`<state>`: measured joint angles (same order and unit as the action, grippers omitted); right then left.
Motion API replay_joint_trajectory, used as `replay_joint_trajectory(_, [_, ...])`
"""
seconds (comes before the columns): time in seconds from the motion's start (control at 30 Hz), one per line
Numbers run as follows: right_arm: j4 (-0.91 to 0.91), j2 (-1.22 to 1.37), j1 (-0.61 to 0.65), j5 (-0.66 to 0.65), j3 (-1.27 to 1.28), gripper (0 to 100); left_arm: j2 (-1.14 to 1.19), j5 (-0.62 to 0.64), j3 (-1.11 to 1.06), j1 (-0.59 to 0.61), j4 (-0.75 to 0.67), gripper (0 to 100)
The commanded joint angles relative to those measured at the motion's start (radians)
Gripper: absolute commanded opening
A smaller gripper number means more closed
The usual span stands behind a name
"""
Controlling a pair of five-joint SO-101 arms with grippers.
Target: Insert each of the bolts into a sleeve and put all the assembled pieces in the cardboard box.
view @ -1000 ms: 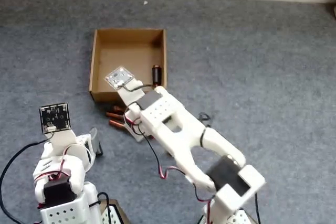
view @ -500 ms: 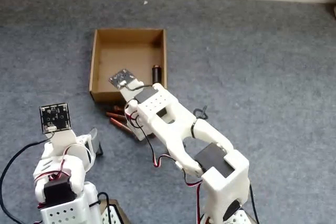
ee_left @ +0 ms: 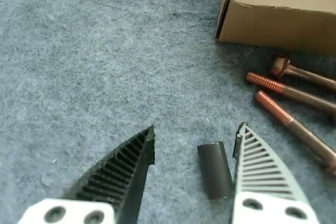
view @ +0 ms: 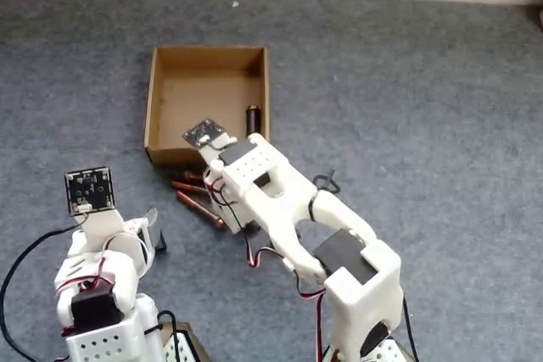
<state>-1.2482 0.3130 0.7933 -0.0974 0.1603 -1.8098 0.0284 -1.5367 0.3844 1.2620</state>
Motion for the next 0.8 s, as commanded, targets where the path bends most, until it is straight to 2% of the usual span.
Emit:
replay_joint_trajectory(0.0, [-0.099,-0.162,-0.002,-0.005,-0.102,0.5,-0.002,-0.057,-0.004,0.008,-0.037,26])
replay_joint_trajectory(0.17, [-0.202,-0.42,-0.007,-0.002,-0.064,0.5,-0.002,-0.084,-0.013,0.008,-0.043,26])
replay_joint_trajectory(0.33, [-0.205,-0.645,-0.028,0.0,0.101,0.5,-0.002,-0.084,-0.008,0.005,-0.041,26])
replay_joint_trajectory(0.57, [-0.082,-0.895,-0.2,0.0,0.395,0.5,0.001,-0.084,0.039,0.002,-0.043,26])
replay_joint_trajectory(0.67, [0.027,-0.99,-0.291,0.0,0.544,0.5,0.008,-0.091,0.09,-0.002,-0.037,26])
replay_joint_trajectory(0.77, [0.153,-1.064,-0.364,0.0,0.682,0.5,0.008,-0.141,0.148,-0.059,-0.032,26])
